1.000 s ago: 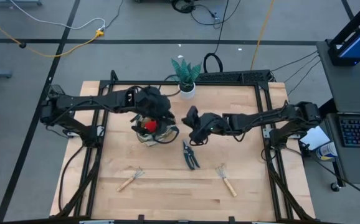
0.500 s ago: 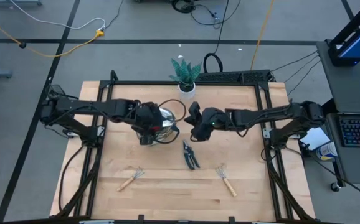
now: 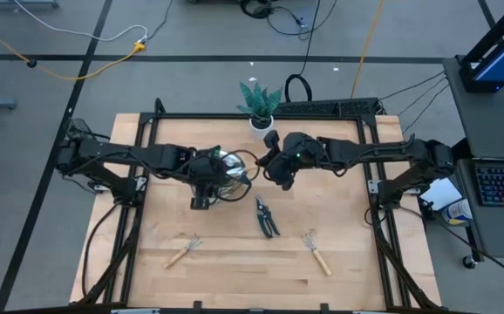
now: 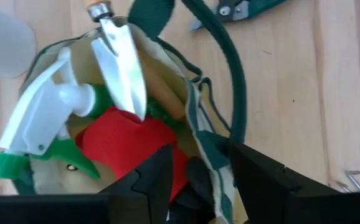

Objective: Pick & Place Garden tools in Gardening bag
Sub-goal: Put the brown trowel into the brown gardening bag

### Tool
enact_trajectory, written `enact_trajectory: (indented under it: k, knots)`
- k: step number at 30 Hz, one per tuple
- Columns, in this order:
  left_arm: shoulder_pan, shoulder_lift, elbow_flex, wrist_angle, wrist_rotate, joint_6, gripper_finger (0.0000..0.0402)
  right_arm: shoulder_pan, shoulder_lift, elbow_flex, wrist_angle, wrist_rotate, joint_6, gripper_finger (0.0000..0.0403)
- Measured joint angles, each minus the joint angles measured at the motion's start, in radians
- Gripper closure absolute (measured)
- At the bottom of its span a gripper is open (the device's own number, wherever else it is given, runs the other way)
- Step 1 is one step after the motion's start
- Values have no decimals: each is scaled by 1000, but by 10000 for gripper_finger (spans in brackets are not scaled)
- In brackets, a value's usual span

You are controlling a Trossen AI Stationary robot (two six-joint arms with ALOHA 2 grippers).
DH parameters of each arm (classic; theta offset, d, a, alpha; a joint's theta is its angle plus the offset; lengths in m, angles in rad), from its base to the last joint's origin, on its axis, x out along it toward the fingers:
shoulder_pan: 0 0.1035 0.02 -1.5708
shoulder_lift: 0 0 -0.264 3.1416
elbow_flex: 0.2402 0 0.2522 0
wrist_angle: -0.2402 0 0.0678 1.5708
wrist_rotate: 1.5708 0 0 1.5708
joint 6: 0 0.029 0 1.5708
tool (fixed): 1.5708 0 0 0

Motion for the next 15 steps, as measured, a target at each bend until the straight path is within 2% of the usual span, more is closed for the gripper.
enact_trajectory:
  k: [6,15]
  knots:
    - [0,0,0,1,-26,-29,236,12,0,-27,-31,-3,11,355]
    - [0,0,0,62,-25,-45,236,8,0,-165,125,4,-13,252]
